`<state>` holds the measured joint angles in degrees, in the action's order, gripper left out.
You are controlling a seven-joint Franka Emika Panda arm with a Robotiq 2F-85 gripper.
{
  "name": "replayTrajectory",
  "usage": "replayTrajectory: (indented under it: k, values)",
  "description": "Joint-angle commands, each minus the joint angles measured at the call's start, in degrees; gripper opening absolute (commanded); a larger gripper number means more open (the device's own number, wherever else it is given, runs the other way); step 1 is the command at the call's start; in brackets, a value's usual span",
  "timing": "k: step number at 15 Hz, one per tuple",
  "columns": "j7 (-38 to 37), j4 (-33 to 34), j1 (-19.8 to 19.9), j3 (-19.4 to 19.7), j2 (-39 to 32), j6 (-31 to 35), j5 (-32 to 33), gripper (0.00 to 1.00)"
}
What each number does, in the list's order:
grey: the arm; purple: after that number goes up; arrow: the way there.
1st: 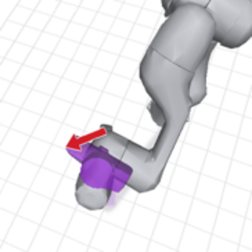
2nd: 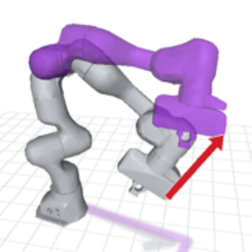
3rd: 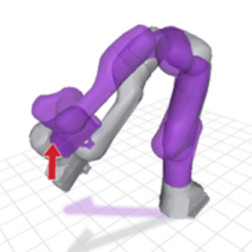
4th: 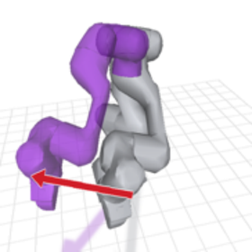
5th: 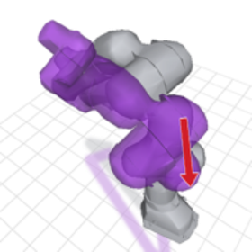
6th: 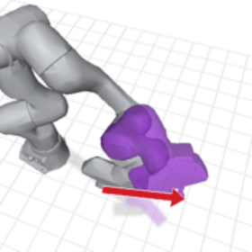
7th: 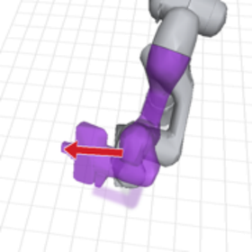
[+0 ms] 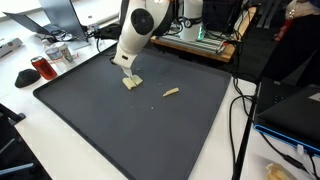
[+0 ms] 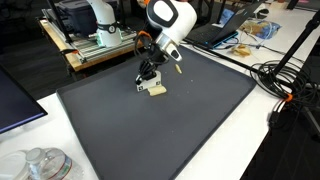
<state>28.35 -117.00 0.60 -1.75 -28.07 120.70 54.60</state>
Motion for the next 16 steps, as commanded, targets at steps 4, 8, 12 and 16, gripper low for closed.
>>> replayTrajectory:
  k: [4, 8, 12, 16]
  values:
    - [5.5, -5.2, 0.4, -2.6, 11.3, 0.5, -5.6, 0.01]
    - [5.4, -5.4, -1.8, -4.4, 13.3, -1.5, -10.0, 0.01]
    - [6.8, -6.2, -3.1, -6.3, 14.9, 1.3, -13.9, 0.01]
    - [8.5, -6.6, -3.3, -7.5, 16.0, 5.5, -18.4, 0.01]
